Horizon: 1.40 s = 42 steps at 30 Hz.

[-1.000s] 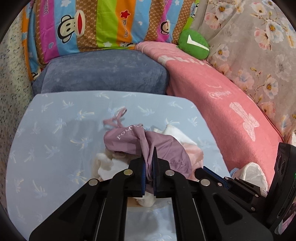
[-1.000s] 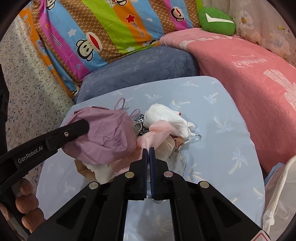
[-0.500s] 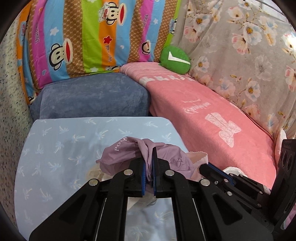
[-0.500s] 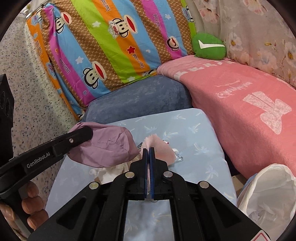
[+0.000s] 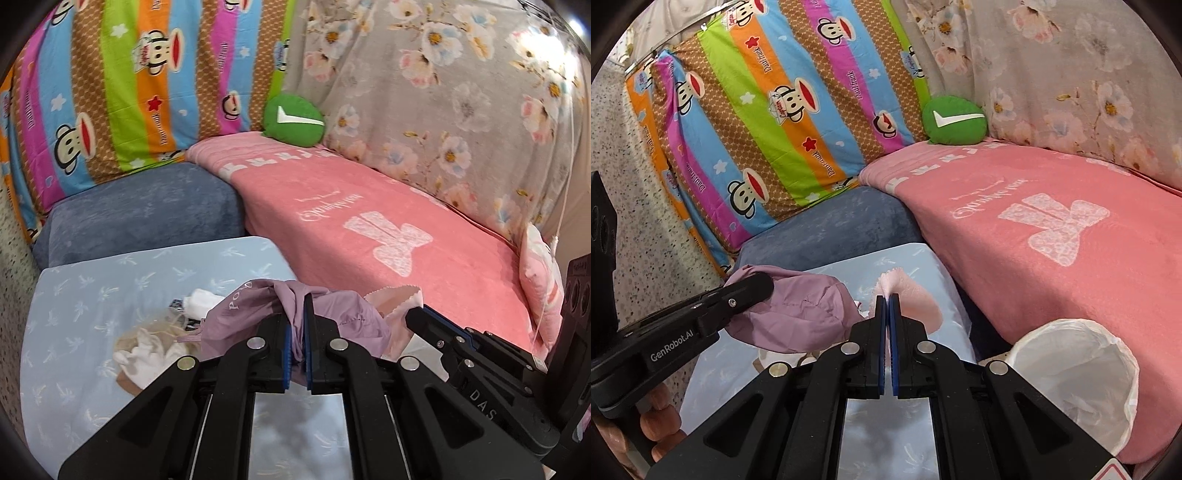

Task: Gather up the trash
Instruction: 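Carry both cloths over the white bin and open both tools to release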

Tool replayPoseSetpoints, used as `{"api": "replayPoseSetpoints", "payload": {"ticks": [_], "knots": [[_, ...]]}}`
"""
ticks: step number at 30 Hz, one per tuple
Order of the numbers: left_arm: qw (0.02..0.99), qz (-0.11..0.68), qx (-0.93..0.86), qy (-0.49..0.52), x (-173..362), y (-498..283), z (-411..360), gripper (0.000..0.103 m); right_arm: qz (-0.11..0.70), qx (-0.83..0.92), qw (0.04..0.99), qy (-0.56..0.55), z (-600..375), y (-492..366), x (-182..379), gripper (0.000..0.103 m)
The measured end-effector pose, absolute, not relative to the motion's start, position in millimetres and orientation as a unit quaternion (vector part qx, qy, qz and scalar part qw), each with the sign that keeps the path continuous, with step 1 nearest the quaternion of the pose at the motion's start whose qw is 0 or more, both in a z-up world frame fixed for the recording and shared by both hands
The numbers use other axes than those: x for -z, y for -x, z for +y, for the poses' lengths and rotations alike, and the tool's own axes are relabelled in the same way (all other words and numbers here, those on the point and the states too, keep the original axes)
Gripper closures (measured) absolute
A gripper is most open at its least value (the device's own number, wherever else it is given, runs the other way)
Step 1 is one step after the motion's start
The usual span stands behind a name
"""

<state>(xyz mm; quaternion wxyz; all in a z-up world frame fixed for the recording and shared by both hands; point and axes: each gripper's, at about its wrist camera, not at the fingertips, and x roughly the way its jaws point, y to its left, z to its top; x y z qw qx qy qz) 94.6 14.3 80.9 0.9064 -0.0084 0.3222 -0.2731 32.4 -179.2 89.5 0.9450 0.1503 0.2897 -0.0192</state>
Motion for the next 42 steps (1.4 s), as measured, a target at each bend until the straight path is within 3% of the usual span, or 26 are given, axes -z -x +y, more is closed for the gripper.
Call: {"api": "replayPoseSetpoints", "payload": {"ticks": [20,39,40,42], "knots": [[0.849,0.351,0.392,-0.050,-60.8,-33.8,-122.0,0.098,0.269,0.155,0.926,-0.213,-330.8,71.9,-69.0,0.101],[0.812,0.393,0.426,-0.065,-24.5,-28.3,-169.7,0.096,0.286,0.191,0.913,-0.217,-363.4,87.1,-47.7,0.101],[0.812,0.399,0.420,-0.067,-21.0,-31.1,-168.1,0.094,0.290,0.189,0.913,-0.215,-360.9,84.1,-45.5,0.101],[0.812,0.413,0.406,-0.071,-11.9,-38.3,-164.1,0.077,0.294,0.184,0.914,-0.211,-357.2,79.6,-42.6,0.101]]}}
